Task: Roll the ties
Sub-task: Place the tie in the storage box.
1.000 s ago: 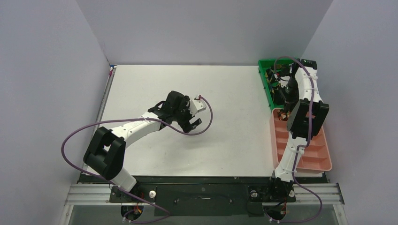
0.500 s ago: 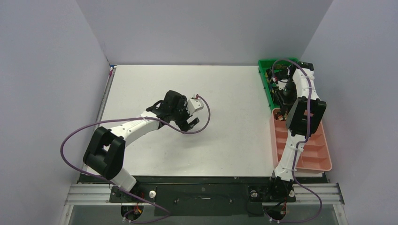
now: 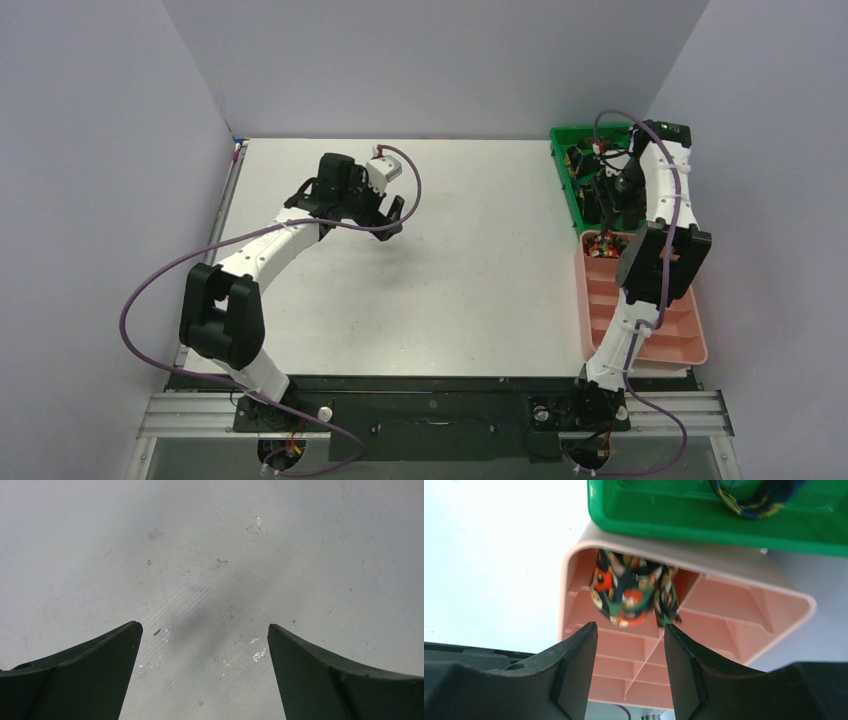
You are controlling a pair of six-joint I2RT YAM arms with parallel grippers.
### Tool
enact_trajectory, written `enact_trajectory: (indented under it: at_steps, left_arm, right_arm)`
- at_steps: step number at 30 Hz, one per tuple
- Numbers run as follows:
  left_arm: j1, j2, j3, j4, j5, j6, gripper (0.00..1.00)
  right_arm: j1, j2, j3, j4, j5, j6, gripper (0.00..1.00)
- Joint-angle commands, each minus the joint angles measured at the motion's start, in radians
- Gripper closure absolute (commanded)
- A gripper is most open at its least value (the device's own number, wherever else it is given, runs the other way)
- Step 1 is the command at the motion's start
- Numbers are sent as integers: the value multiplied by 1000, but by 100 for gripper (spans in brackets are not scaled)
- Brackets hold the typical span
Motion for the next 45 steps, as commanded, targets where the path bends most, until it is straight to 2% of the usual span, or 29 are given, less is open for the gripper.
enact_trajectory:
  at_steps: [1,6,15,23,27,34,38,40,42,45]
  left_arm:
    - [13,19,68,-21,39,-37,3]
    - [15,16,45,-12,43,-36,3]
    - [16,5,21,-19,-7,-24,3]
    - [22,1,38,-63,-40,0,3]
    - [41,5,67,-85,-9,-16,3]
    - [120,-1,141,-29,14,-193,3]
    - [181,57,298,-159,22,-208,3]
    - [202,96,402,-258,-35,-203,3]
    - [221,131,541,-363,-104,-182,3]
    - [268,146,624,-471,-136,-169,3]
  right_arm:
    - [-26,-156,-63,29,-42,-13,53]
    - [-26,-159,-125,57,-53,-25,54]
    - [-29,-15,-68,83,-34,-27,58]
    - [-44,98,-37,100,-12,-28,73]
    - [-45,85,-24,98,-24,-22,73]
    - [-56,-110,-7,92,-151,-24,70]
    - [-55,-263,-19,159,-262,6,68]
    - [-53,-339,-45,223,-319,40,64]
    - [-48,-421,-112,311,-361,76,60]
    - [-47,-581,-224,458,-409,118,53]
